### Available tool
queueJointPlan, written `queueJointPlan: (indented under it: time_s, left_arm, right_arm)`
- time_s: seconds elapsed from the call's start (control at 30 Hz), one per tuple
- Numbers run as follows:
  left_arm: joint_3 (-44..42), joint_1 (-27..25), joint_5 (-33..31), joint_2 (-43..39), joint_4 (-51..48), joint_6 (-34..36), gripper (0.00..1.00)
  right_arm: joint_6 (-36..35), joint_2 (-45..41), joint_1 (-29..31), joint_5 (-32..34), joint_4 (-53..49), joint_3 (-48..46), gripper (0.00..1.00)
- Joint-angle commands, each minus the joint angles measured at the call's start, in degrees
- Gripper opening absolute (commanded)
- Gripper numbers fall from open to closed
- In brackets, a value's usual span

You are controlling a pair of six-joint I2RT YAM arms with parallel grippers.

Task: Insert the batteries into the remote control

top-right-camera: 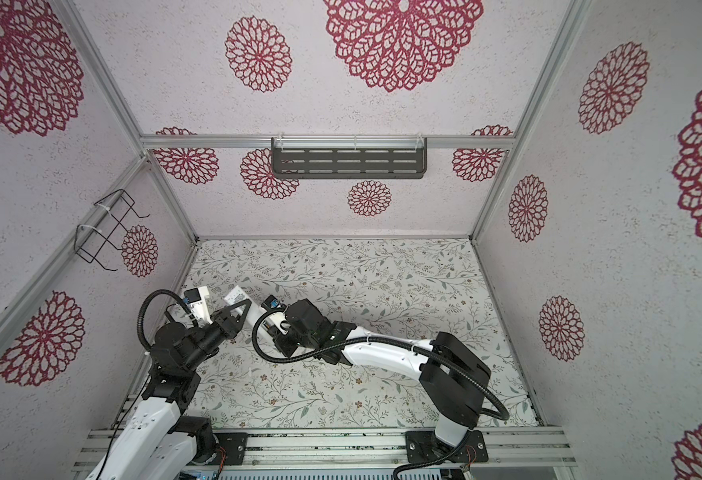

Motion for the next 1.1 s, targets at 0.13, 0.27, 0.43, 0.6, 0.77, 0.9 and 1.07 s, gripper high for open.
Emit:
queueJointPlan:
  time_s: [0.13,0.27,0.43,0.6,0.77,0.9,1.07]
  left_arm:
    - [0.8,-0.7,8.2,-1.2,5.9,-4.8,0.13]
    - [0.8,-0.6,7.9,-1.1,6.0,-4.4,0.13]
    - [0.8,-0.4,7.8,-1.0,6.0,-4.4,0.13]
    - [0.9,-0.2,7.9,-0.8,6.3,-4.4,0.13]
    - [0.8,0.0,7.9,-0.6,6.4,-4.4,0.13]
    - [0.8,0.3,8.0,-0.5,6.9,-4.5,0.13]
    - [0.7,0.6,8.5,0.2,8.0,-5.2,0.13]
  right_arm:
    - [0.4,-2.6,-1.4,4.9,-0.5,-1.1,0.22]
    - [0.6,-3.0,-1.4,4.1,-1.1,-1.6,0.25]
    - [1.0,-3.5,-1.4,4.5,-1.9,-1.9,0.27]
    - [1.0,-4.0,-1.4,4.8,-2.0,-2.2,0.27]
    - [0.6,-4.0,-1.4,3.6,-2.8,-2.0,0.27]
    - [0.4,-4.1,-1.4,2.9,-2.8,-2.7,0.23]
    - [0.3,-4.1,-1.3,2.5,-2.6,-2.9,0.18]
